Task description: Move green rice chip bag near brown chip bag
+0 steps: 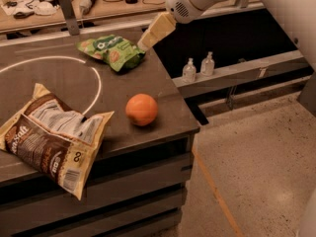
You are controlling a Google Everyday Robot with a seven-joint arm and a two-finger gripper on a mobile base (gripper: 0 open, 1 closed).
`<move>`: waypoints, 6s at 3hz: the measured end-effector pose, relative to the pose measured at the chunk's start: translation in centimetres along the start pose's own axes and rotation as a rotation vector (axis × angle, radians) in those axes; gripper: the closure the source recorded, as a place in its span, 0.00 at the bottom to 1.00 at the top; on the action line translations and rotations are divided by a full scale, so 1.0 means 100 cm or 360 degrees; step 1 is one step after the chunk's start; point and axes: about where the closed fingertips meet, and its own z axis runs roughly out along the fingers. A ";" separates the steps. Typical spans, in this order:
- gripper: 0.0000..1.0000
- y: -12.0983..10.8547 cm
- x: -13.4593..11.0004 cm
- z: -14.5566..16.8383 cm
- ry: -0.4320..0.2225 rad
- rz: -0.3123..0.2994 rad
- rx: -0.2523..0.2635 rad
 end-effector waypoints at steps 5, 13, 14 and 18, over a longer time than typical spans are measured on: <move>0.00 -0.020 0.028 0.150 -0.0087 0.0248 0.0076; 1.00 -0.016 0.003 0.171 -0.0284 0.0332 -0.0084; 1.00 -0.018 -0.011 0.149 -0.0398 0.0237 -0.0159; 1.00 0.093 -0.038 0.122 -0.0440 -0.0136 -0.0691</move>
Offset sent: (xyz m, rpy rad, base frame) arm 0.0471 0.0237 -0.0457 0.0791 0.0425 -0.0710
